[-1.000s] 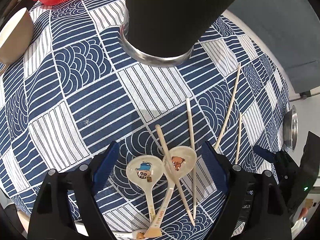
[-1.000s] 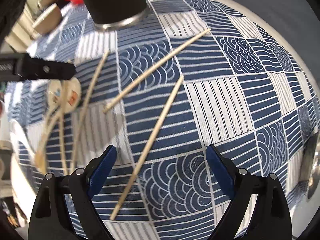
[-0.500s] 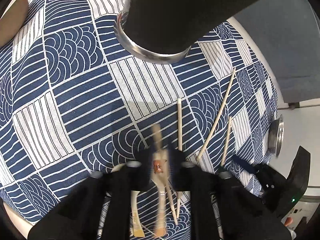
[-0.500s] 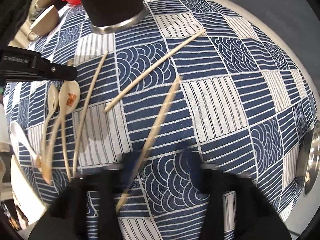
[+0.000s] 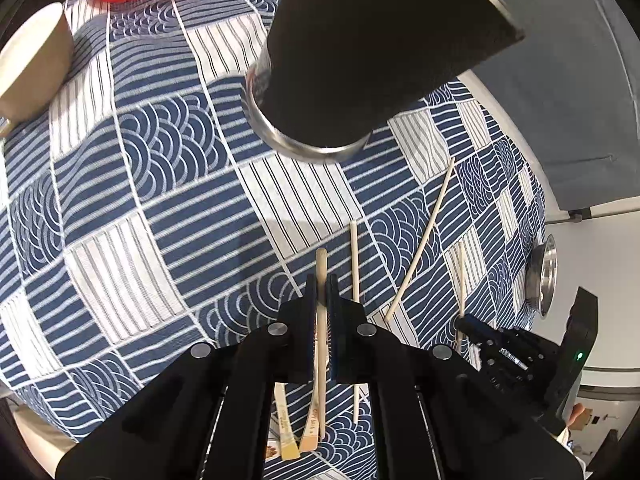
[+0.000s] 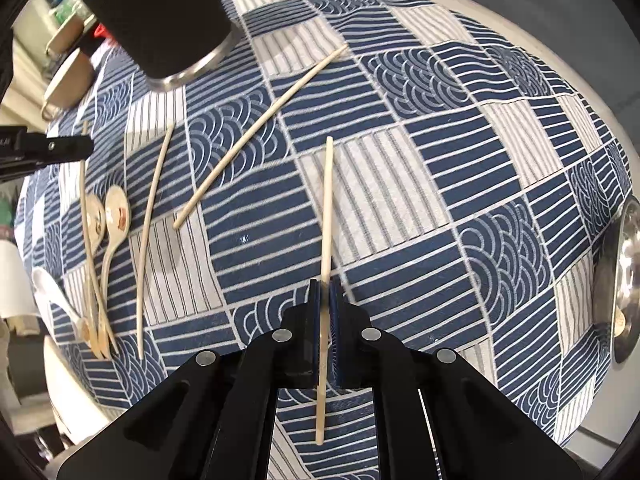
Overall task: Organize utensils
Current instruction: 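Close the right tool on a chopstick while the left tool grasps another chopstick, then carry both held chopsticks up and lower them into the black cup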
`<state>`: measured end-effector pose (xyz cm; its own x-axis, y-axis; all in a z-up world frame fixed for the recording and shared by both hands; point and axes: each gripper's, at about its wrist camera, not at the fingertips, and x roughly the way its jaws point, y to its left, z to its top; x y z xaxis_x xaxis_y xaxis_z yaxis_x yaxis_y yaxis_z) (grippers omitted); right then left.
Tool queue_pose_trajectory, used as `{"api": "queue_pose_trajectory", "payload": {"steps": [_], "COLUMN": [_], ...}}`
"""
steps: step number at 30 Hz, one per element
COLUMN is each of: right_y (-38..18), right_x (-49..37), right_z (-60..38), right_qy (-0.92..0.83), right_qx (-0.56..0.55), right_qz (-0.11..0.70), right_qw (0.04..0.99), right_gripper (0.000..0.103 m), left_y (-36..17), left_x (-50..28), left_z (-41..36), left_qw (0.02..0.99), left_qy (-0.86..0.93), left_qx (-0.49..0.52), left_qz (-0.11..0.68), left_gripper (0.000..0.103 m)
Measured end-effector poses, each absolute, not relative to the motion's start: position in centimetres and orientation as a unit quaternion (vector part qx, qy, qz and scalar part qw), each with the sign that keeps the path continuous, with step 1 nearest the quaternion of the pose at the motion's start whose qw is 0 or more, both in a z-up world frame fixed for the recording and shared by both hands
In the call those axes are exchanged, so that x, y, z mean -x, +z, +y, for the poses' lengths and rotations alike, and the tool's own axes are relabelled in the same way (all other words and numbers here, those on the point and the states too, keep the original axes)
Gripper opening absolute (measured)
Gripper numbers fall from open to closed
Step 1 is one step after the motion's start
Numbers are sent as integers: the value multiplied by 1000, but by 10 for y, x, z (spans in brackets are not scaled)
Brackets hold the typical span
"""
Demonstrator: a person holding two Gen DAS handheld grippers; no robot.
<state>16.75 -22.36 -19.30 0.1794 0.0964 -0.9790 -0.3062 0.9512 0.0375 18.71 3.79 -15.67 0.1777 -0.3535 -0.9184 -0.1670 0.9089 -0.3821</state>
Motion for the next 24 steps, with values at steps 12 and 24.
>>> {"api": "queue_pose_trajectory", "payload": {"steps": [12, 24], "right_y": [-148, -106], "right_x": [-193, -214], "right_z": [-220, -209], "right_qy": [126, 113], "right_qx": [36, 35], "right_qz": [587, 550], "right_qw": [799, 827], "right_gripper": [5, 5], "left_y": [-114, -88], "left_x": [-212, -222], "left_z": [53, 69], "left_qw": [769, 779], "left_qy": [-54, -58], "left_qx": [157, 132], "left_qz": [617, 610], "left_gripper": [5, 5]}}
